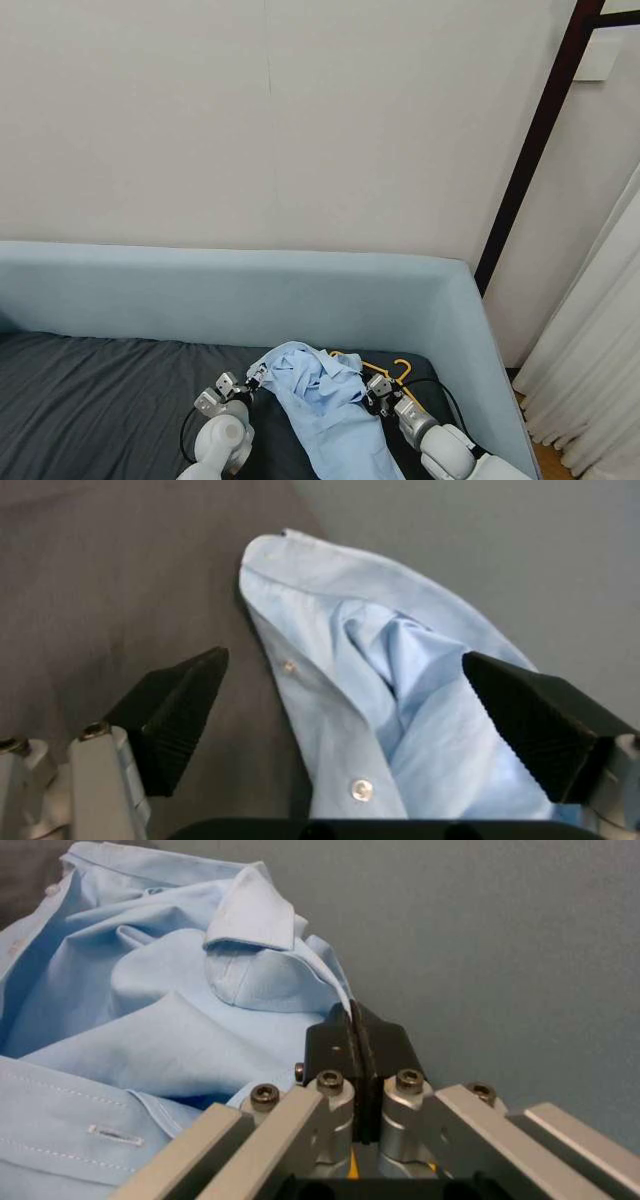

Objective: Pick up the clothes from the sofa and hang them on the clothes hanger.

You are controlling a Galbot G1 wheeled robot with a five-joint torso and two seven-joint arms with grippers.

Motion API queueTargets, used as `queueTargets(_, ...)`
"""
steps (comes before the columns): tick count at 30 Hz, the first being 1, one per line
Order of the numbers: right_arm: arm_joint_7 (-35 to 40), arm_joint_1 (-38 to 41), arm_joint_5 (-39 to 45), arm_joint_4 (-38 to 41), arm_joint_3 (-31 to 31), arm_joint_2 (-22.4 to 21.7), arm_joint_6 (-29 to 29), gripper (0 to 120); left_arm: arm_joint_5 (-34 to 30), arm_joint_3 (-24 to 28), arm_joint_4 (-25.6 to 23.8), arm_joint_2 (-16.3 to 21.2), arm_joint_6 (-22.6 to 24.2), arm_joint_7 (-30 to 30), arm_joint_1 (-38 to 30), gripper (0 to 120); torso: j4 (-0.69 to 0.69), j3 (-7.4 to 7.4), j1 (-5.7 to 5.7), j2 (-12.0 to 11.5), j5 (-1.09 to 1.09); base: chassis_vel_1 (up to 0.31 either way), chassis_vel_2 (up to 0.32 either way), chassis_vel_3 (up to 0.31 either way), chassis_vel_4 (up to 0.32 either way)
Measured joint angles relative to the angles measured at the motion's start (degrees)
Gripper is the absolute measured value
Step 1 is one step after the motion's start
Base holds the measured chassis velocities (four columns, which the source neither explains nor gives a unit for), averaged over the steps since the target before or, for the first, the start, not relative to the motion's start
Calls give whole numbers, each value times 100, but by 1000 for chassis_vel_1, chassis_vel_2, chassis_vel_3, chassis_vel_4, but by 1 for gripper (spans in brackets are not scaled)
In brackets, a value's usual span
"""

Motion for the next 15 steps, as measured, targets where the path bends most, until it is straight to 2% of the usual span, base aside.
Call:
queueTargets(8,7,-70,0,-11,14,-13,11,0,11,-47,668,-262,61,126,-372,91,0,0,-1,1,1,0,0,0,0)
queueTargets(11,8,-82,2,-19,16,-21,12,0,20,-94,834,-365,61,152,-456,87,0,-1,-1,1,1,0,0,0,0)
queueTargets(15,9,-81,2,-60,-1,-62,28,0,145,-187,1201,-590,33,244,-597,73,0,0,-1,1,0,0,0,0,0)
